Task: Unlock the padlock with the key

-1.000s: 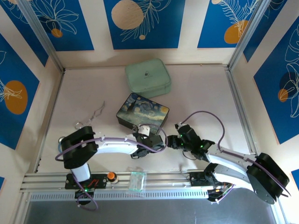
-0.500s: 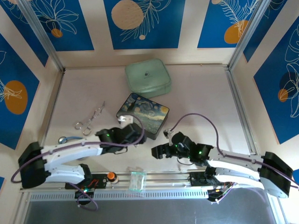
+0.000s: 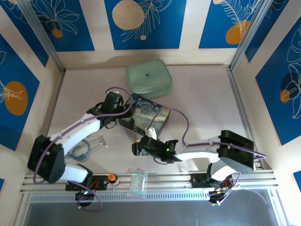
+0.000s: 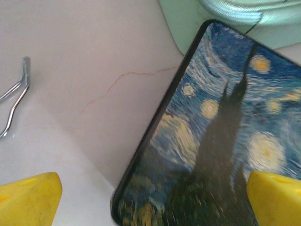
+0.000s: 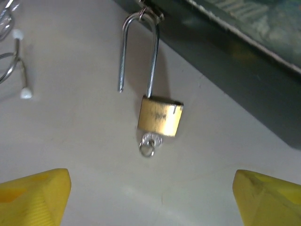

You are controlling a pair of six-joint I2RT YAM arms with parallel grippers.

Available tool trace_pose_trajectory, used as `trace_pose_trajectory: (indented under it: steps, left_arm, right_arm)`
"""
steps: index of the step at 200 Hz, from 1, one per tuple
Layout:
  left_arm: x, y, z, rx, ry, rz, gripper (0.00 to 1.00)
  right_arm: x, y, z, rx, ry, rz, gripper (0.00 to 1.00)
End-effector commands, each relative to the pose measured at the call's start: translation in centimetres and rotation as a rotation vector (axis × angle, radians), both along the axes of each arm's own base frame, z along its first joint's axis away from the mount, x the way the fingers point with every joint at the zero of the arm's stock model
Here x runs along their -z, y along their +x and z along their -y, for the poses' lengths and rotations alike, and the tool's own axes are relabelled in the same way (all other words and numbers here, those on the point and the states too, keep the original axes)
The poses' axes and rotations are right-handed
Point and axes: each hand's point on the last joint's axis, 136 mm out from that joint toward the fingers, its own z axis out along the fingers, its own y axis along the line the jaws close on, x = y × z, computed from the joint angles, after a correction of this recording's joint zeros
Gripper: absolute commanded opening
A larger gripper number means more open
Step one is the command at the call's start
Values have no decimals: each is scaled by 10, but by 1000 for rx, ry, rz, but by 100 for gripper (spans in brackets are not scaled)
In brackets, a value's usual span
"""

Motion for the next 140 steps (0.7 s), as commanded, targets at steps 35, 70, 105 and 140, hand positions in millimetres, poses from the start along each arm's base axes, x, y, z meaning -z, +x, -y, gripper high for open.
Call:
trace_pose_trajectory:
  steps: [35, 70, 105, 140]
  left_arm:
    - [22, 29, 20, 108, -21, 21, 92]
    - [35, 16, 14, 84, -38, 5, 91]
    - [39, 4, 7, 68, -52, 4, 91]
    - [38, 0, 2, 56, -33, -1, 91]
  right_arm:
    - [20, 33, -2, 92, -33, -4, 79]
    - [26, 34, -8, 80, -36, -6, 73]
    - [30, 36, -16, 85, -41, -19, 69]
    - [41, 40, -17, 114, -96, -40, 65]
